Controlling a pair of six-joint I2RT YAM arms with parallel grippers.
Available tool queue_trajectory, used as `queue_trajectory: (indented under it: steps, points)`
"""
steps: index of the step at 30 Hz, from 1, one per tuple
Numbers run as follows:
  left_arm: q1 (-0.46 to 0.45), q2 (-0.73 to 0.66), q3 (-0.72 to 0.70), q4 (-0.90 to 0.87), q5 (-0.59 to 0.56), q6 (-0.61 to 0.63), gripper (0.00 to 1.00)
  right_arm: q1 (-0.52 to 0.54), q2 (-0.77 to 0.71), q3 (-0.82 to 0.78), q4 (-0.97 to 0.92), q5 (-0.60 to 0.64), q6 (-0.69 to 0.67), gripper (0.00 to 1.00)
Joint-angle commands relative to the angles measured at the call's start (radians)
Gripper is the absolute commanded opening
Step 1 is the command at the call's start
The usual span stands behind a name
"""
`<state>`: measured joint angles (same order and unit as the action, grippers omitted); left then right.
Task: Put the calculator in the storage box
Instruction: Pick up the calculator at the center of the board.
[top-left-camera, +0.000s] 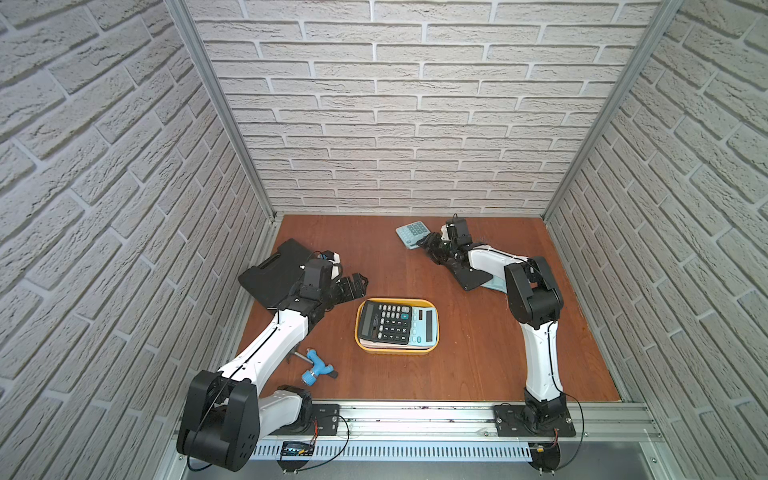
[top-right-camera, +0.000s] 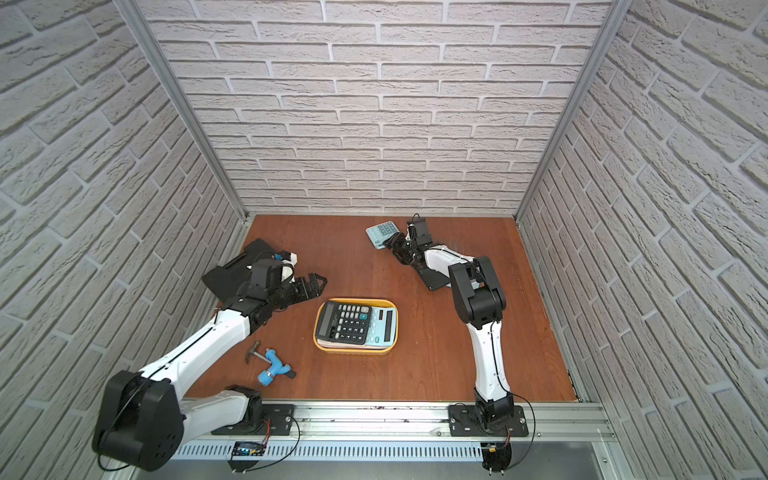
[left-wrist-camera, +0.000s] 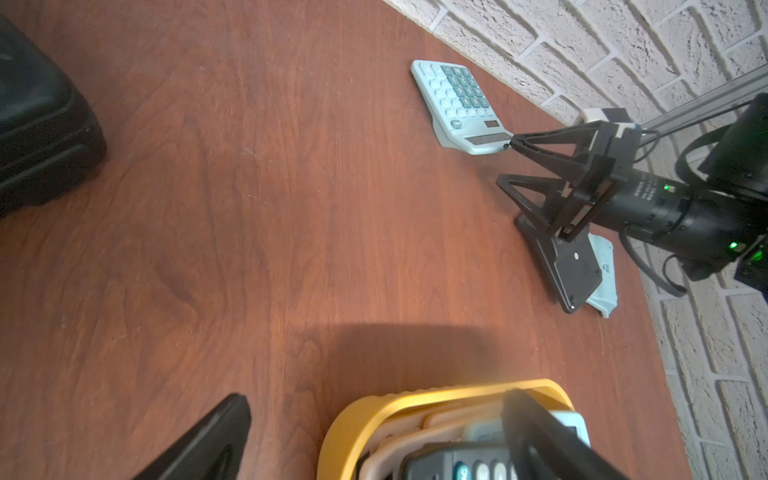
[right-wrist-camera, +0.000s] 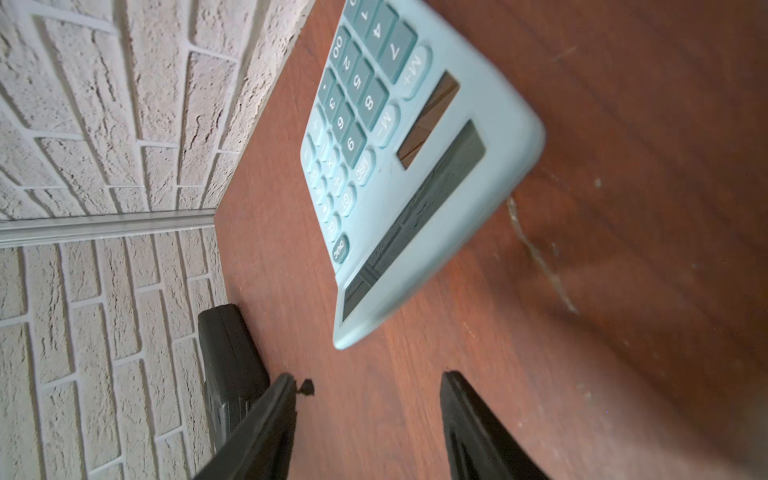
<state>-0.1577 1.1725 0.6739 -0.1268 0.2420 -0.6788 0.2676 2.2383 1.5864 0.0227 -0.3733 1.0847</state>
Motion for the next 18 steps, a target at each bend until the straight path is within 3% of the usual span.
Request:
queue_trajectory:
  steps: [1,12,18]
  points:
    - [0.015,-0.019,-0.025,0.052,-0.003,-0.011,0.98,0.008,0.036,0.053,0.048,0.032,0.060,0.57]
    - [0.021,-0.035,-0.037,0.045,0.007,-0.010,0.98,0.012,0.143,0.168,0.052,0.053,0.132,0.35]
    - [0.021,-0.053,-0.060,0.069,0.010,-0.025,0.98,0.009,0.130,0.163,0.067,0.047,0.134,0.13]
